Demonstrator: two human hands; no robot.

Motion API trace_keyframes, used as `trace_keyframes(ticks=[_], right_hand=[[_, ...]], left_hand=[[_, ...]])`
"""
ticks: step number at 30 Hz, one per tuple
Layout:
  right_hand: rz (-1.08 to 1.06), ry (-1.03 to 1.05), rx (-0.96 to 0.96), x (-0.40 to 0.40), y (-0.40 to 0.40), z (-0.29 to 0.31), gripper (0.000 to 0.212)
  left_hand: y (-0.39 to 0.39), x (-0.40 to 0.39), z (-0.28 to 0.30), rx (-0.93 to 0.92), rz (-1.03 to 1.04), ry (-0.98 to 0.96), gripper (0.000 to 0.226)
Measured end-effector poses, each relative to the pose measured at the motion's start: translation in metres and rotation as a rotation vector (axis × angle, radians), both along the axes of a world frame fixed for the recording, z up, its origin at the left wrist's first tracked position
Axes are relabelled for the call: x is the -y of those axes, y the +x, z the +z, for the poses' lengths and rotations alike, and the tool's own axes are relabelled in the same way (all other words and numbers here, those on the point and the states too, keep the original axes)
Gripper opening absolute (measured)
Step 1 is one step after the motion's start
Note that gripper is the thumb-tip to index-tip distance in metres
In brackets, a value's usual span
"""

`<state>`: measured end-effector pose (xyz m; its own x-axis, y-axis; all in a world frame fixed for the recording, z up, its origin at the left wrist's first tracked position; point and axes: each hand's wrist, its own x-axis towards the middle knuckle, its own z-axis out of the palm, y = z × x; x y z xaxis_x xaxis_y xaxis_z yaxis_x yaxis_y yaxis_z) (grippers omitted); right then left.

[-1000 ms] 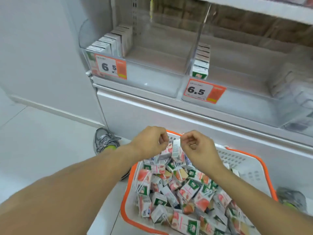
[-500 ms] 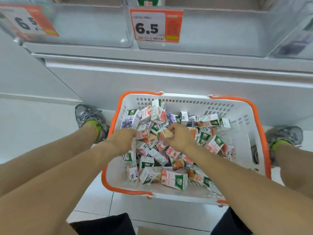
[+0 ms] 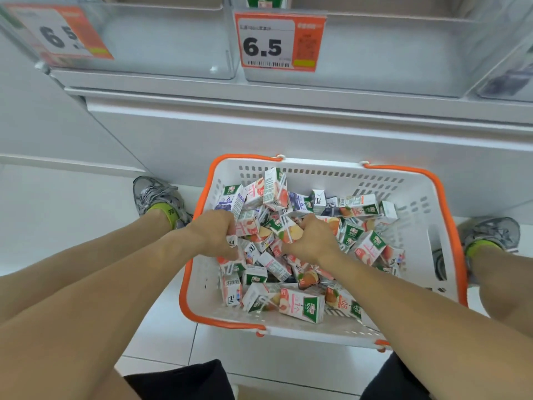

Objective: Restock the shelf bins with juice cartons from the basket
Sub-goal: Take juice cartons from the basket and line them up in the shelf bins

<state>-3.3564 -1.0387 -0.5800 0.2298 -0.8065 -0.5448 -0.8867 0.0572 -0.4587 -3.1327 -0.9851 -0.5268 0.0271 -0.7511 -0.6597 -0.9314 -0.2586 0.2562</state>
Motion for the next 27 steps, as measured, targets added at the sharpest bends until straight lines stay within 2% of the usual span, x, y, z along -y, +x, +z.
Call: trace_keyframes(ticks=[4, 7, 11, 16, 19, 23, 27], right_hand=[[-0.178, 0.135, 0.175, 0.004, -0.012, 0.024, 0.061], [-0.288, 0.154, 0.282, -0.002, -0.024, 0.034, 0.054], [-0.188, 0.056, 0.205, -0.016, -0.043, 0.034, 0.061], [-0.157, 0.057, 0.103, -0.027, -0.065, 0.016, 0.058], [-0.148, 0.122, 0.085, -0.022, -0.069, 0.013, 0.059], [-0.051, 0.149, 0.057, -0.027, -0.063, 0.012, 0.087], [0.004, 0.159, 0.118, -0.035, -0.052, 0.004, 0.050]], left_hand=[[-0.007, 0.002, 0.018, -0.239, 0.275, -0.049, 0.051], [-0.021, 0.001, 0.023, -0.313, 0.323, -0.184, 0.048], [-0.044, -0.013, 0.013, -0.383, 0.345, -0.197, 0.039], [-0.066, -0.040, -0.017, -0.311, 0.240, -0.080, 0.041], [-0.083, -0.045, -0.028, -0.369, 0.275, -0.033, 0.039], [-0.095, -0.045, -0.036, -0.279, 0.303, -0.013, 0.048], [-0.097, -0.038, -0.041, -0.193, 0.312, 0.021, 0.054]])
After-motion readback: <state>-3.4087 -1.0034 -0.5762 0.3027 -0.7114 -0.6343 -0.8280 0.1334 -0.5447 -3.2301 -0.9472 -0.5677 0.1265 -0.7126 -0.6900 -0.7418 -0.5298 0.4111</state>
